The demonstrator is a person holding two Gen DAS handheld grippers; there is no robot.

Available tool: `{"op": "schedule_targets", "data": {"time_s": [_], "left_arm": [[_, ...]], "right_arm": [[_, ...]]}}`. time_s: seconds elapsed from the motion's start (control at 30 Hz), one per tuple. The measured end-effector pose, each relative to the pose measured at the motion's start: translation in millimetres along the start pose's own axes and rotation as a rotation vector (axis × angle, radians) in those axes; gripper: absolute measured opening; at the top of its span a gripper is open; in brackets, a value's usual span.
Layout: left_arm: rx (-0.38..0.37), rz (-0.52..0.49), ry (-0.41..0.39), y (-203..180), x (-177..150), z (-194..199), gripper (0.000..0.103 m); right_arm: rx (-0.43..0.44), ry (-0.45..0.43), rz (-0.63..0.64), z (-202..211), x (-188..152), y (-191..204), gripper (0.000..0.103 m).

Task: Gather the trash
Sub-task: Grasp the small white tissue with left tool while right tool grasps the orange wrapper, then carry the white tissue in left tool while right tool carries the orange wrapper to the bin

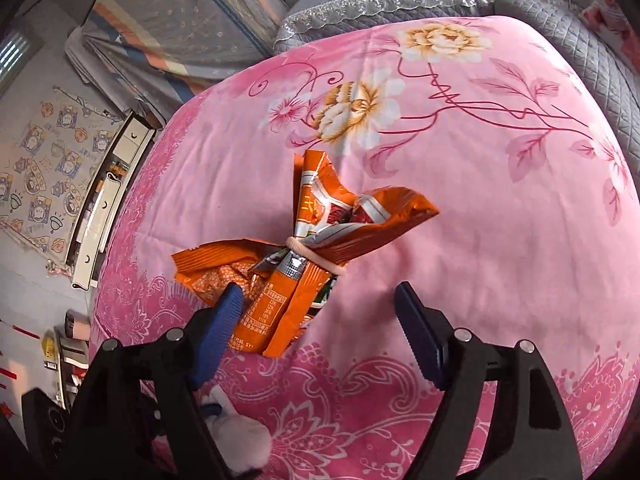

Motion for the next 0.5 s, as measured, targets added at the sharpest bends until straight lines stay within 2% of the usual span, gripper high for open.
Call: {"op": "schedule_targets", "data": {"time_s": [0.1,0.17,0.23,0.33,0.5], "left_arm": [[0.0,-0.028,0.002,-6.1,-2.6,-0.2,0.047],[-0.004,-0.024,0.0,-5.8,-3.5,0.1,0.046],[-0.014,-0.012,-0.007,-4.3,-4.5,1.6,0.045],[-0.022,-0.004,-0.013,-3.4,-5.5,2.4,0.043],[-0.022,-0.013,-0.026,-6.3,-6.7,5.9,0.038]], "right_arm": [[0.017,0.023,-0.002,-5.5,5.0,8.8,0.074],[0.008,0.034,0.016,-10.8,8.4,15.5,0.07],[0.012,0.056,0.024,-18.4,10.7,21.2,0.057],[0.012,0.08,0.031,-27.4,11.3,27.9,0.045],[0.013,0.045,0.054,-21.6,14.1,33.1,0.038]]}}
Point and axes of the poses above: each gripper's, at about its wrist camera, not at the fingertips, and z roughly against the way its jaws point, y to its left, x to its top, the point moved 3 cm from there along -z, roughly the way its jaws point, and after that the axes turned 5 degrees about -y, right-handed, at the moved point
